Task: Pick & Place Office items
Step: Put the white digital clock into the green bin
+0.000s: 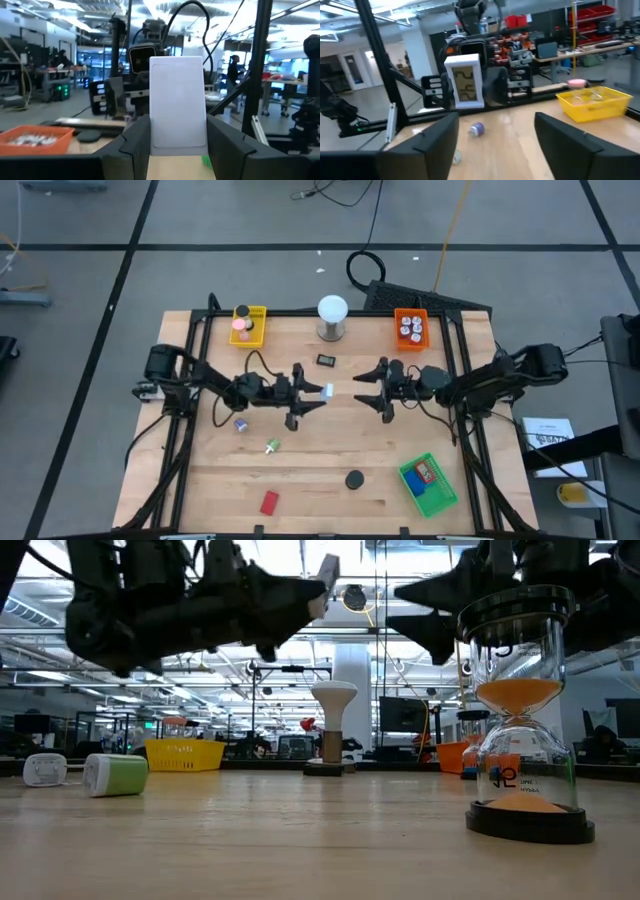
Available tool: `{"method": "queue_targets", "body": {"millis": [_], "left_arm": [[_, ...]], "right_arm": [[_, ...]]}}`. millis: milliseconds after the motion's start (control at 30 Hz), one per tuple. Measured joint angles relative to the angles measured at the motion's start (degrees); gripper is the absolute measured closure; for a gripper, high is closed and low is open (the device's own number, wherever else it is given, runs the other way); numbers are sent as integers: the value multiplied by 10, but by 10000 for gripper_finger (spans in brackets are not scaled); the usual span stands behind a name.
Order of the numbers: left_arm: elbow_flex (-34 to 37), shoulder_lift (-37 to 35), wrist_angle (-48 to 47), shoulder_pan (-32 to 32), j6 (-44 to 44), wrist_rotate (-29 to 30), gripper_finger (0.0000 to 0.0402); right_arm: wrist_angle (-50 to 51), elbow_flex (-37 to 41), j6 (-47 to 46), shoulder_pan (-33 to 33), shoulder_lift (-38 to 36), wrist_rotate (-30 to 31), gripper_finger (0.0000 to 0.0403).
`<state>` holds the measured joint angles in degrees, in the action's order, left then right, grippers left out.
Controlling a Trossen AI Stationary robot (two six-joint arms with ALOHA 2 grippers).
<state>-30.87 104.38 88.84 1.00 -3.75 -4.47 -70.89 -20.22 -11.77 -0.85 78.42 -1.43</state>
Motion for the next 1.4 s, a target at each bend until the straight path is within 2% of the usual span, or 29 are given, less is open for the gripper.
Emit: {"method": "queue_targets", "body": {"millis": [167,300,367,533,833,1000,1300,1400], "left_arm": [[-41,18,-14,0,-1,-15,243],[-46,19,-17,0,-4,-14,243],[-46,19,-18,0,-7,-5,243],[-47,19,-21,0,-9,0,243],[-48,19,-31,0,-9,13,243],[-48,19,-34,1,-8,15,243],[-48,19,-33,1,-8,15,243],[-48,19,-33,1,-4,15,242]], "right_arm": [[-2,-47,20,23,37,-1,92],[-17,-68,56,42,58,-1,71],[-34,-74,67,51,67,3,68],[-39,-105,77,58,96,60,70],[-40,-168,77,57,157,61,76],[-43,-173,78,57,166,77,108],[-45,-173,84,59,166,88,232],[-45,-173,90,59,166,88,252]]}}
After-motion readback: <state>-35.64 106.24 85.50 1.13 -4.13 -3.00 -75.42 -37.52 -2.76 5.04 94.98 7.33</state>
